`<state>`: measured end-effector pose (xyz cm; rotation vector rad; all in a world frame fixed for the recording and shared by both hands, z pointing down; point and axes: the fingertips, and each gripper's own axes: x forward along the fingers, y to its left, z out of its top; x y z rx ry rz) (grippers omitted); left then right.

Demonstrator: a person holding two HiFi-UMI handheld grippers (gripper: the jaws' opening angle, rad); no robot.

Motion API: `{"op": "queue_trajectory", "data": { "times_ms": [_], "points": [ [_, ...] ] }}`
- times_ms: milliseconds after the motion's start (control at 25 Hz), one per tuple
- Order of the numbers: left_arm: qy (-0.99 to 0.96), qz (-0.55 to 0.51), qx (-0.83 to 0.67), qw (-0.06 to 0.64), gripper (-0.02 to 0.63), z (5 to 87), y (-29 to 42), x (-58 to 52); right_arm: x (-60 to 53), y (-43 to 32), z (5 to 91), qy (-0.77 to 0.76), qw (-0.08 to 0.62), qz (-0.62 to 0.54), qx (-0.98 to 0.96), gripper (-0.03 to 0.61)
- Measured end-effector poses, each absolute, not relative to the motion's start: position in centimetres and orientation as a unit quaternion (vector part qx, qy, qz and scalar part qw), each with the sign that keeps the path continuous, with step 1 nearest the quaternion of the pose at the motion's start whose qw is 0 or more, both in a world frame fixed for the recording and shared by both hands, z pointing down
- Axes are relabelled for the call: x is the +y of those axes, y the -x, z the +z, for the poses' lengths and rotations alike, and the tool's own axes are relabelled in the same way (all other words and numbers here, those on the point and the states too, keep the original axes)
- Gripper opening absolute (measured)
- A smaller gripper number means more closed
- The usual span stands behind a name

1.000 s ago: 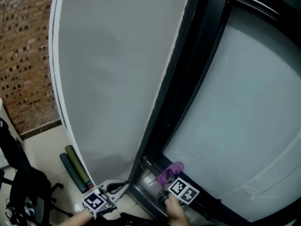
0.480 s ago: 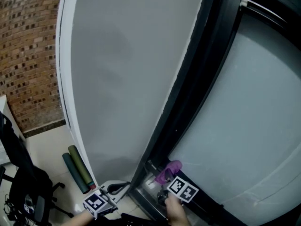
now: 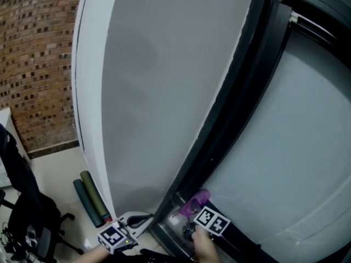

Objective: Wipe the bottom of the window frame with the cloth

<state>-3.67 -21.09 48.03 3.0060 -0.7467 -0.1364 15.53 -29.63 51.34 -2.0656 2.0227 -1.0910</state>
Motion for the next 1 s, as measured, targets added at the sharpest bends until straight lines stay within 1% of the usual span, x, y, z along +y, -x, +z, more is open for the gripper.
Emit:
{"op": "queue_trajectory", "data": {
  "times_ms": [280,480,760,1000],
  "points": [
    [-0.974,-0.052,-0.218,0.015,0.005,48.2,3.7,-20.6,-29.6,-14.9,52.0,0.672,0.009,-0.347,0.654,0.086],
    [-0.978,-0.051,-0.203,0.026,0.005,48.6,3.6,-20.5,-28.6,-14.3,52.2,0.674,0.002,-0.343,0.655,0.086],
    [-0.985,-0.043,-0.166,0.027,0.005,49.0,2.9,-20.0,-26.3,-12.2,53.0,0.632,0.045,-0.365,0.683,0.086],
    [-0.987,-0.048,-0.153,0.033,0.005,49.5,2.7,-19.8,-23.0,-10.5,51.5,0.62,0.043,-0.294,0.726,0.086]
  ]
}}
